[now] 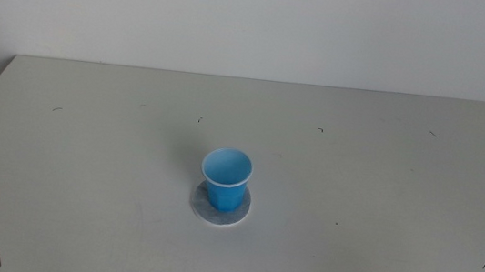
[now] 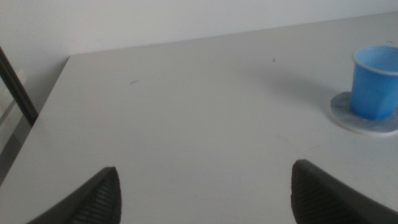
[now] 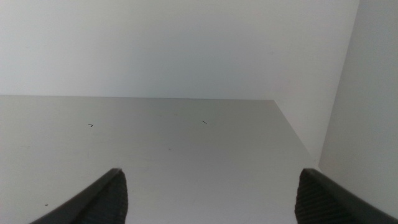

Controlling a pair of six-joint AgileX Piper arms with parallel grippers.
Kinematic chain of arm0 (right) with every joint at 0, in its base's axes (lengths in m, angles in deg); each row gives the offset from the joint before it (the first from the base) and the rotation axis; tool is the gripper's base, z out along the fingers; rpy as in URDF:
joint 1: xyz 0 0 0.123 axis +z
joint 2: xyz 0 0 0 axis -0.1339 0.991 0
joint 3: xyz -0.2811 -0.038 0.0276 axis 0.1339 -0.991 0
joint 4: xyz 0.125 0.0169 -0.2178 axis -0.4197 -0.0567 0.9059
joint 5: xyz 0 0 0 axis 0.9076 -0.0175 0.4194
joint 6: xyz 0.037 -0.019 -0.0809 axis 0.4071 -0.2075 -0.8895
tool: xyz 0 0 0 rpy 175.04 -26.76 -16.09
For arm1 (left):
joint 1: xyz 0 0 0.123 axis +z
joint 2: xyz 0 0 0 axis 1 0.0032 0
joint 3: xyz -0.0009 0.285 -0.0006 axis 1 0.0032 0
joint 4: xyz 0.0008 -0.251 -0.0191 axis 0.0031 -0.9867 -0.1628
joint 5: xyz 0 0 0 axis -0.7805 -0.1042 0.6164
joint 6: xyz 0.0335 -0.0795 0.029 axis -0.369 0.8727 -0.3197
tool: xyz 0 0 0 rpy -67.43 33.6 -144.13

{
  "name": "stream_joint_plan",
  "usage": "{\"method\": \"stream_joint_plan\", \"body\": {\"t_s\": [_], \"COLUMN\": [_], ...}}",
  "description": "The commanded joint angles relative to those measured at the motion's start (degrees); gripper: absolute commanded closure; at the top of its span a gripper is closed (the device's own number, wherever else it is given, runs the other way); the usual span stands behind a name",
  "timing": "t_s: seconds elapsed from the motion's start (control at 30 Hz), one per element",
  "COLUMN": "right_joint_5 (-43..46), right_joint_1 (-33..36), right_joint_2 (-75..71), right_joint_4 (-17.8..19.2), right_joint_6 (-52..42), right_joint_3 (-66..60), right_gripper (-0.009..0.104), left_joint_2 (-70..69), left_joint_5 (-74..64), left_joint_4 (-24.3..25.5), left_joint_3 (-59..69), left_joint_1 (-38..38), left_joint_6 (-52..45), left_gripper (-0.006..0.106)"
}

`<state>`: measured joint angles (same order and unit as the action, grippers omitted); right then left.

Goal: Place an empty cup on a cup mat.

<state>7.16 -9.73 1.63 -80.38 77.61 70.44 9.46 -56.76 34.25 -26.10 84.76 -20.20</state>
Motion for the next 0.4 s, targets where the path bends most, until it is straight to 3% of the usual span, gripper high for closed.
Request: {"method": "stream_joint_plan", "body": {"t_s": [0.0,0.37], "right_joint_5": [4.29,4.29], "right_joint_1": [0.11,0.11], "right_joint_2": [-1.48,-1.48], "right_joint_4": [0.79,0.79], "right_joint_6": [-0.29,-0.29], "right_joint_3": [0.48,0.48], "right_gripper": [0.001,0.001], "left_joint_2": [-1.37,-3.15], "left_joint_5": [6.51,6.99], "left_joint_4": [-0.99,-1.13], "left_joint_3": [1.66,3.96], "left_joint_1": [0.41,0.41], "left_joint_6": [0.37,0.37], "left_gripper": [-0.005,-0.005]}}
